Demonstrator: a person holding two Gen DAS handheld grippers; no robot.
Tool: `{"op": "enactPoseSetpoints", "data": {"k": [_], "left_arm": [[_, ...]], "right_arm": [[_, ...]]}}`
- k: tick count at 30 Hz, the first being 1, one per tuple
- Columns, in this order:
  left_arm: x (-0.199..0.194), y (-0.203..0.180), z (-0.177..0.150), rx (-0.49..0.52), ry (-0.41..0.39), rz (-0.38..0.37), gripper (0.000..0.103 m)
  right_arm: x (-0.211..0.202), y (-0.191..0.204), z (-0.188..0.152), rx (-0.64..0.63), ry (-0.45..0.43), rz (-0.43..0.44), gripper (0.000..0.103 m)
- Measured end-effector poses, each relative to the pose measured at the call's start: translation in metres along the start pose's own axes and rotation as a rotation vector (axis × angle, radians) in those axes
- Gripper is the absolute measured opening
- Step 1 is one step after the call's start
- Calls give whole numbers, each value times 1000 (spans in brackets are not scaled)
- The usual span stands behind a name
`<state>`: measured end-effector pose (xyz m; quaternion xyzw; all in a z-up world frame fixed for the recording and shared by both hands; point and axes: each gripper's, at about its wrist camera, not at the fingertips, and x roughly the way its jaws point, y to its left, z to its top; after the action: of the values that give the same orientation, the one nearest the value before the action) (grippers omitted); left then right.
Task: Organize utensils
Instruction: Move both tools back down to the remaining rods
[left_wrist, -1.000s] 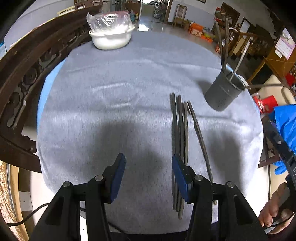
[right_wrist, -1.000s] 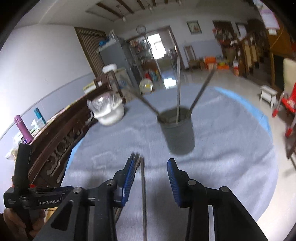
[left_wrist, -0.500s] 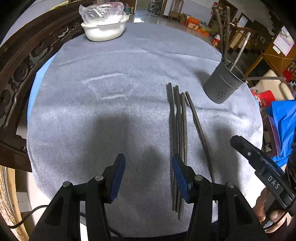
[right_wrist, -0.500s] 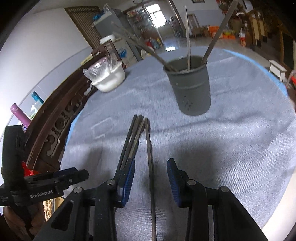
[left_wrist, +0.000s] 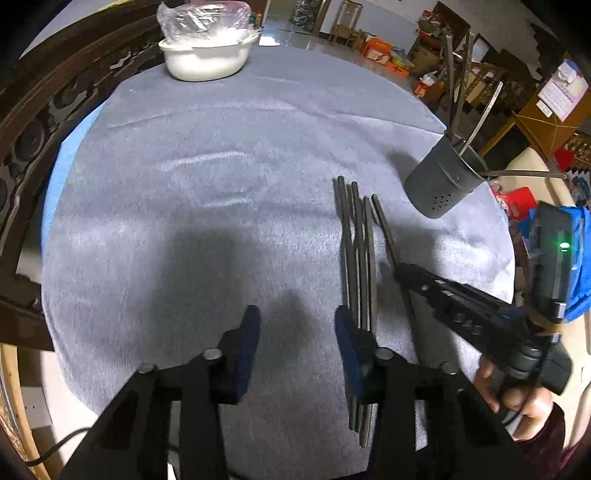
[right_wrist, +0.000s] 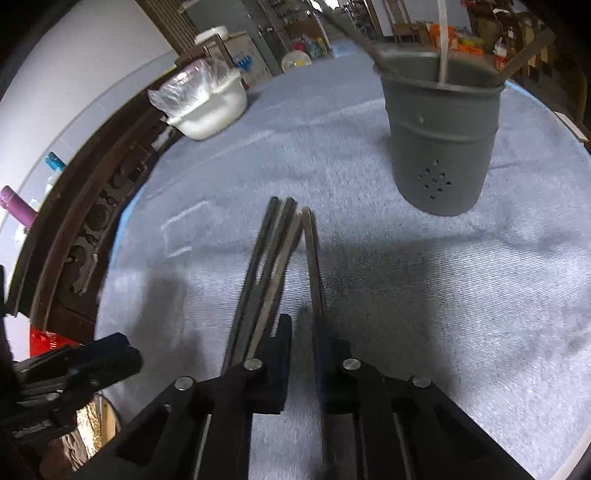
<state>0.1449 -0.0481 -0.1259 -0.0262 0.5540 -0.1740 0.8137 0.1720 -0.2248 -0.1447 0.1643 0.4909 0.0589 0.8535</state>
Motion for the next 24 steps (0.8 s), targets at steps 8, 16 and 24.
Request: {"op": "enactPoseSetpoints", "data": {"k": [8,16,24], "left_arm": [[16,-13,15,29,49,-58,39],[38,-22,24,40,90,-67,39],[54,-28,33,50,101,-73,39]], "right_arm": [[-4,-26,-2,99,22,-33,3],[-22,-31,-1,102,-16,102,5],[-29,-61,-7,197,-34,96,6]]}}
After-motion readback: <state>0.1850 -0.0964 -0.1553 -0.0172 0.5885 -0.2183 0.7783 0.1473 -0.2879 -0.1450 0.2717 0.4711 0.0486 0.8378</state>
